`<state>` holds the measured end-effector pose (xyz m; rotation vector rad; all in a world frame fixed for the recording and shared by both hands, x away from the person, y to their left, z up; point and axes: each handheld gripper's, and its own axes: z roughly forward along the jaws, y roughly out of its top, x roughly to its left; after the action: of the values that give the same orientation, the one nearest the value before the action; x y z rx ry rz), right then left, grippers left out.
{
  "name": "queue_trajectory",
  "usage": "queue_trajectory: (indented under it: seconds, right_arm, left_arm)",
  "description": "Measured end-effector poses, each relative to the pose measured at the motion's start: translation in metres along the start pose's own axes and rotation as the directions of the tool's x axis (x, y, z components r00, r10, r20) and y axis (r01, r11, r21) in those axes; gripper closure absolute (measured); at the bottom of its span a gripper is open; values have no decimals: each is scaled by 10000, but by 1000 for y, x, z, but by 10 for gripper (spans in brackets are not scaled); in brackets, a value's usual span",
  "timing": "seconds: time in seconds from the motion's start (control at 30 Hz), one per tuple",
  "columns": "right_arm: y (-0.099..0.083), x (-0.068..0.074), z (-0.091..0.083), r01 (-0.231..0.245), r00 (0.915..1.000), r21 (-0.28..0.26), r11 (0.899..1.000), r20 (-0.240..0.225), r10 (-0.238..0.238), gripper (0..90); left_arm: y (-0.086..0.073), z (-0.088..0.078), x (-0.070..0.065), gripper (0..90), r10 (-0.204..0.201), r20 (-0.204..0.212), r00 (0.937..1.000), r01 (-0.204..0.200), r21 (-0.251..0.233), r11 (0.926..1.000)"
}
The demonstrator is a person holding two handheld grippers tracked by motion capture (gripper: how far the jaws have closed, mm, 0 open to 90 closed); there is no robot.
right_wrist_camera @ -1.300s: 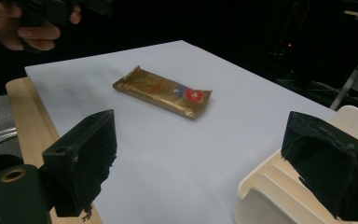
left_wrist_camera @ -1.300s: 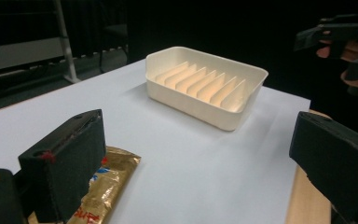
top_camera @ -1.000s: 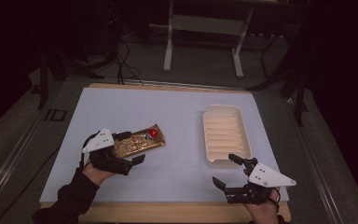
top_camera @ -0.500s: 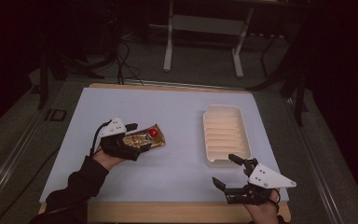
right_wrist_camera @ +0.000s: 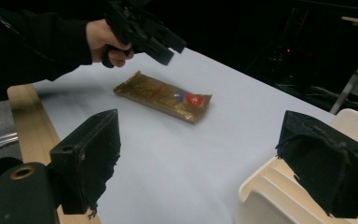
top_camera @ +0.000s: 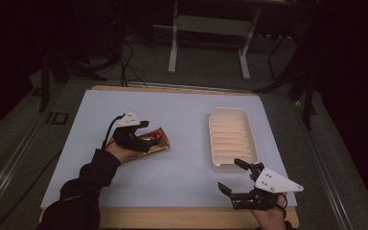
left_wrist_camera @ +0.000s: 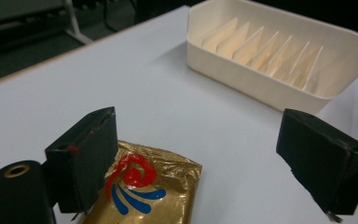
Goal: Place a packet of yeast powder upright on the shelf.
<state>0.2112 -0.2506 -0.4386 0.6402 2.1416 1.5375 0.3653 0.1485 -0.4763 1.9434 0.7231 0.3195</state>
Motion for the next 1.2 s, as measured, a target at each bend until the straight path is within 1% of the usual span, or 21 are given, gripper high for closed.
queue_trajectory:
  seconds: [0.1,0.13,0.2,0.27,0.3,0.33,0.37,0.5,0.53,0.6,0.67,0.7,0.77,0.8,0.83,0.9,0.97,1.03,1.13,1.17,1.2]
  right_arm:
    - [0,0,0,-12,10000,21,10000,-32,12,129]
    - [0,0,0,-17,10000,25,10000,-37,17,129]
    - [-1,-1,0,-31,10000,9,10000,-42,31,129]
    - [-1,-1,0,-31,10000,8,10000,-58,31,129]
    - [-1,-1,0,-43,10000,1,10000,-70,43,129]
    - [-1,0,0,-36,10000,11,10000,-73,36,129]
    - [-1,0,1,-39,10000,27,10000,-83,40,130]
    - [-2,-1,2,-70,9999,120,9999,-141,72,129]
    - [-2,-1,2,-72,9999,113,9999,-138,73,130]
    - [-2,-1,2,-90,9998,134,9999,-148,92,130]
    - [-2,-1,2,-84,9999,123,9999,-141,85,130]
    - [-3,-1,2,-108,9998,142,9998,-173,111,130]
    - [-3,-1,3,-101,9998,159,9998,-197,104,130]
    - [-3,-1,3,-108,9997,166,9998,-198,111,131]
    - [-4,-1,3,-112,9997,169,9998,-208,115,132]
    - [-4,0,3,-107,9997,185,9998,-224,111,132]
    - [-4,0,4,-122,9996,194,9997,-269,127,132]
    - [-4,0,4,-114,9996,201,9997,-270,119,133]
    - [-4,0,4,-118,9996,216,9997,-271,124,133]
    - [-4,0,4,-113,9996,227,9997,-266,119,134]
    - [-4,-1,4,-107,9996,230,9997,-257,113,134]
  left_arm:
    - [0,7,5,141,-48,7,10000,48,107,9999]
    - [0,9,6,140,-9,-97,10000,11,177,9998]
    - [-1,14,10,149,14,-115,9999,-11,240,9997]
    - [-1,14,10,149,14,-115,9999,-11,240,9997]
    - [-3,19,17,155,31,-326,9995,-24,197,9998]
    - [-4,21,19,155,-12,-311,9995,17,187,9998]
    - [-5,23,22,156,-98,-259,9996,104,246,9996]
    - [-8,33,30,178,-221,-336,9992,241,591,9980]
    - [-9,37,33,178,-219,-322,9992,244,784,9966]
    - [-11,43,36,178,-209,-477,9986,253,943,9952]
    - [-11,43,36,178,-209,-477,9986,253,943,9952]
    - [-14,49,41,180,-369,-526,9979,420,991,9942]
    - [-14,52,43,183,-408,-550,9977,464,1044,9934]
    - [-15,57,44,185,-439,-535,9976,501,1219,9913]
    - [-16,59,45,193,-345,-663,9972,431,1333,9901]
    - [-16,62,47,204,-344,-704,9969,443,1451,9884]
    - [-17,65,50,228,-484,-811,9955,598,1441,9878]
    - [-18,68,53,235,-460,-906,9948,608,1683,9839]
    - [-20,71,58,256,-695,-850,9940,849,1946,9772]
    - [-21,72,59,269,-761,-778,9941,899,1928,9771]
    - [-21,73,60,269,-826,-850,9930,979,1957,9758]
